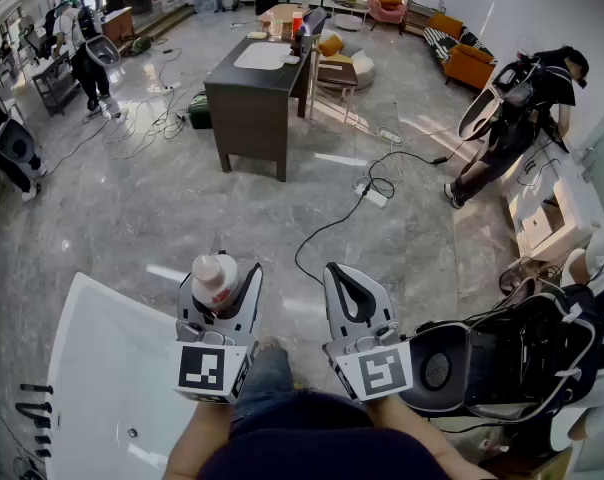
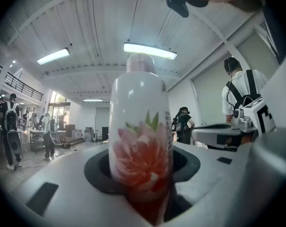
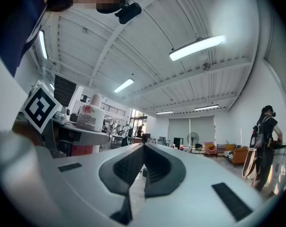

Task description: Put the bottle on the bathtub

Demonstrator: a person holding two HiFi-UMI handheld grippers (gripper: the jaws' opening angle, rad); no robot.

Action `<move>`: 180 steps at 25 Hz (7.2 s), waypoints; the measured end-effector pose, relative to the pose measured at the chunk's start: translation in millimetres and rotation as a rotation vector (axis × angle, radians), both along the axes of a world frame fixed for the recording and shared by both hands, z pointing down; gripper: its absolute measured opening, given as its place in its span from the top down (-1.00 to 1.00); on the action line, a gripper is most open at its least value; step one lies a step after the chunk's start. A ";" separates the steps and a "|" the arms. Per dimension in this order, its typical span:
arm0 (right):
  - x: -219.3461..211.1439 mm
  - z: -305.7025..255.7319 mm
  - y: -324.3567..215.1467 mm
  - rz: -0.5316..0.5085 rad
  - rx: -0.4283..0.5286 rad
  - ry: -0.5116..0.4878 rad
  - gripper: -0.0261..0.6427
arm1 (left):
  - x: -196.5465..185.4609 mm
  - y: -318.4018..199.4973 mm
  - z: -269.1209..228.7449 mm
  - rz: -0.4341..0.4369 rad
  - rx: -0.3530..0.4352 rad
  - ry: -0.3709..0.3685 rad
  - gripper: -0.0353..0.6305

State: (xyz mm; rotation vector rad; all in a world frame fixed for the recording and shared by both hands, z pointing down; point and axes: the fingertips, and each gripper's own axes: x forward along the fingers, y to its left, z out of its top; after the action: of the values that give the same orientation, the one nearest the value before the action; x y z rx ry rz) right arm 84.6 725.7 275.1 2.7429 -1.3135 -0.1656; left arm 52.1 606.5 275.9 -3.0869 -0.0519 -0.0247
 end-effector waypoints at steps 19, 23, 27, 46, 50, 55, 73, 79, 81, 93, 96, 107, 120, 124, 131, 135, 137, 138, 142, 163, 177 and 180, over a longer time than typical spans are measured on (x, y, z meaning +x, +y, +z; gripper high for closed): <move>172.6 15.2 -224.0 -0.262 0.011 -0.013 0.84 | 129.8 -204.8 25.5 -0.215 -0.050 0.032 0.22; 199.5 17.4 -294.8 -0.377 0.011 0.007 0.84 | 149.8 -264.1 26.3 -0.317 -0.046 0.026 0.22; 212.6 24.9 -355.9 -0.468 0.017 0.005 0.84 | 154.7 -315.5 34.0 -0.401 -0.048 0.008 0.22; 159.5 12.7 -664.0 -1.134 0.057 -0.008 0.84 | 77.2 -540.5 23.7 -1.017 -0.032 0.030 0.22; 158.9 4.4 -722.8 -1.231 0.064 0.006 0.84 | 71.2 -587.9 10.1 -1.120 -0.020 0.052 0.22; 166.6 11.0 -784.4 -1.328 0.053 -0.016 0.84 | 71.6 -634.5 -2.1 -1.223 0.014 0.079 0.22; 122.3 44.9 -907.1 -1.547 0.001 -0.059 0.84 | 11.4 -722.4 34.0 -1.489 -0.024 -0.006 0.22; 48.2 60.0 -955.1 -1.673 0.004 0.022 0.84 | -40.7 -769.3 48.0 -1.559 -0.019 0.038 0.22; 8.3 66.1 -971.0 -1.765 -0.003 0.055 0.84 | -70.2 -786.5 51.5 -1.608 -0.022 0.062 0.22; -207.6 90.0 -1039.1 -2.190 -0.006 0.047 0.84 | -231.4 -853.7 83.4 -1.788 0.000 0.062 0.22; -234.9 99.7 -1041.5 -2.234 -0.037 0.048 0.84 | -253.9 -854.5 93.4 -1.821 0.002 0.052 0.22; -301.9 175.5 -1031.7 -2.450 -0.224 0.080 0.84 | -310.4 -864.6 164.7 -1.907 -0.041 0.036 0.22; -349.0 301.9 -1041.8 -2.567 -0.395 0.117 0.84 | -353.0 -881.6 286.3 -1.962 -0.088 -0.006 0.22; -357.0 340.8 -1042.6 -2.582 -0.449 0.111 0.84 | -362.6 -891.2 324.0 -1.970 -0.098 -0.029 0.22; -371.1 391.9 -1043.2 -2.563 -0.530 0.094 0.84 | -380.6 -904.9 376.9 -1.979 -0.120 -0.051 0.22; -376.7 408.5 -1041.4 -2.557 -0.571 0.081 0.84 | -386.5 -911.2 407.1 -1.986 -0.171 -0.075 0.22; -377.5 416.5 -1041.7 -2.559 -0.585 0.080 0.84 | -388.4 -916.0 417.6 -1.978 -0.176 -0.093 0.22; -377.8 421.0 -1041.7 -2.557 -0.592 0.078 0.84 | -389.7 -917.5 422.1 -1.974 -0.176 -0.100 0.22; -382.6 440.6 -1039.0 -2.550 -0.617 0.083 0.84 | -400.0 -918.1 441.0 -1.964 -0.179 -0.118 0.22; -370.8 459.3 -1033.6 -2.544 -0.677 0.079 0.84 | -399.4 -927.3 484.7 -1.929 -0.170 -0.153 0.22; -368.4 445.8 -1028.6 -2.547 -0.666 0.067 0.84 | -394.5 -913.5 490.5 -1.874 -0.227 -0.198 -0.21; -368.6 433.3 -1031.2 -2.552 -0.647 0.069 0.84 | -393.1 -903.3 475.8 -1.904 -0.243 -0.174 -0.21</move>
State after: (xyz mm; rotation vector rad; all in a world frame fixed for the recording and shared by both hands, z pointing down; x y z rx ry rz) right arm -283.9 -305.5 708.4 -0.5380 -2.7141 0.0588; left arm -341.1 -296.8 751.7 -1.9627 2.6739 -0.3308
